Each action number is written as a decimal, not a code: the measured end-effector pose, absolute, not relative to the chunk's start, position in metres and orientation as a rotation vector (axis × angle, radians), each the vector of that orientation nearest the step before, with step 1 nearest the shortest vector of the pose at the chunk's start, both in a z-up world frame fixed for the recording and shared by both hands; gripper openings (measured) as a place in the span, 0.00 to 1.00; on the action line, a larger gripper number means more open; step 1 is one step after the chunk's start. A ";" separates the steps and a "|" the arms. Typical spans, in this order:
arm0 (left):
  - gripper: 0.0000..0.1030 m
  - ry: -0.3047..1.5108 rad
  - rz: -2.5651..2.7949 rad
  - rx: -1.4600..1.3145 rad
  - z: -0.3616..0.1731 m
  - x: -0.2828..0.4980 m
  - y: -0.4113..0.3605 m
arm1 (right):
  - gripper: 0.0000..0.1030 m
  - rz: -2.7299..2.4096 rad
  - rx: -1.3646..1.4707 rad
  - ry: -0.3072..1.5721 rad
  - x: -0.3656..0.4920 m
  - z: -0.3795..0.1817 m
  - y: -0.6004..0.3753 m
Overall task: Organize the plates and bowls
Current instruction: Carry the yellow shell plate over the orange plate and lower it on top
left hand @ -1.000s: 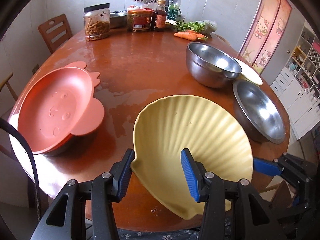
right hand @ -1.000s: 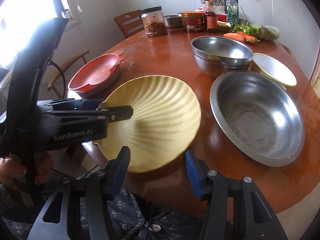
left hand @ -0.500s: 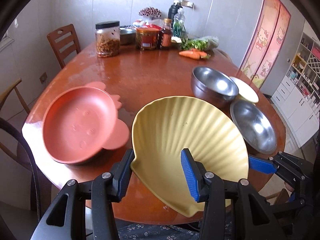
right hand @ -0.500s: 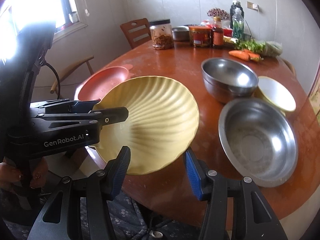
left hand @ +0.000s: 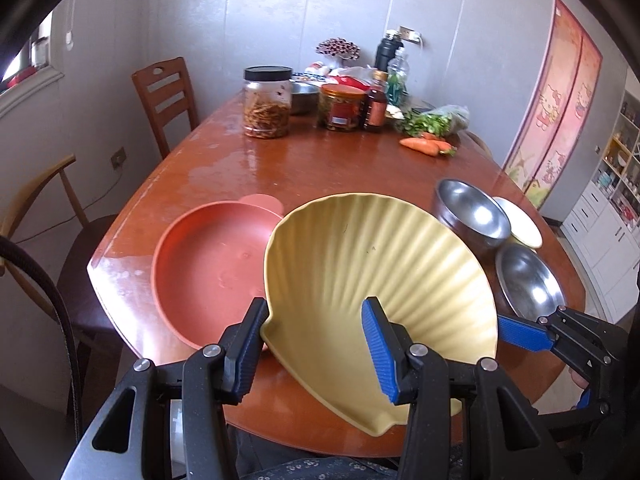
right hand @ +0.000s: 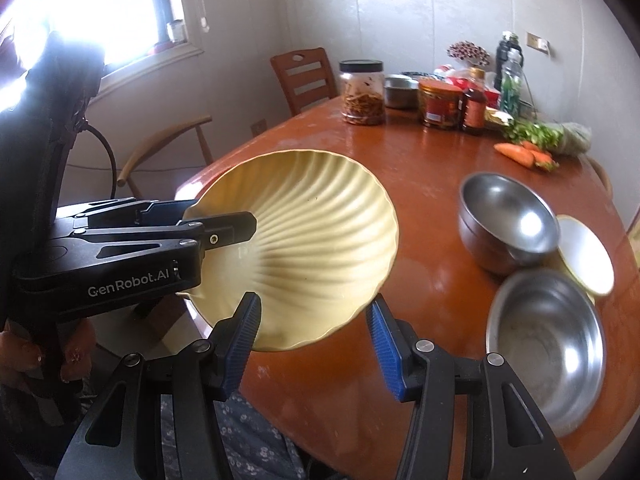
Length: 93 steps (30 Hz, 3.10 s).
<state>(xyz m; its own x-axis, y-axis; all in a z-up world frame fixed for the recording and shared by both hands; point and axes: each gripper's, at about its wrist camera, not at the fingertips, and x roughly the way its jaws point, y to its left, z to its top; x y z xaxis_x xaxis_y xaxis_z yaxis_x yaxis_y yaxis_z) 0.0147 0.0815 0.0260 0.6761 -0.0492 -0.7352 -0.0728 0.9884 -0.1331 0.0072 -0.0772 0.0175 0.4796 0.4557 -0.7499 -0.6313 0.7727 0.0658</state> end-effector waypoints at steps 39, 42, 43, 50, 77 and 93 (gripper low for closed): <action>0.46 0.865 0.130 -0.185 0.011 0.069 0.173 | 0.55 0.743 -0.307 0.861 0.069 0.008 0.023; 0.46 0.874 0.136 -0.189 0.005 0.073 0.175 | 0.55 0.744 -0.312 0.872 0.071 0.004 0.025; 0.46 0.879 0.140 -0.188 0.003 0.074 0.176 | 0.55 0.745 -0.315 0.871 0.072 0.003 0.027; 0.46 0.886 0.148 -0.188 -0.002 0.080 0.179 | 0.55 0.761 -0.327 0.894 0.081 -0.005 0.032; 0.46 0.897 0.181 -0.201 -0.013 0.090 0.191 | 0.56 0.802 -0.336 0.910 0.075 -0.016 0.043; 0.47 0.897 0.168 -0.206 -0.011 0.083 0.189 | 0.56 0.796 -0.313 0.920 0.079 -0.018 0.039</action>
<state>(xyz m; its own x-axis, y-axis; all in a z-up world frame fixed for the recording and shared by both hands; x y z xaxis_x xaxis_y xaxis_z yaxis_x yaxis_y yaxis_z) 0.0832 0.1886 -0.0106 0.6129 0.0587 -0.7880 -0.2308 0.9670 -0.1075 0.0789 0.0389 -0.0177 0.3523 0.4761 -0.8057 -0.7283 0.6802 0.0835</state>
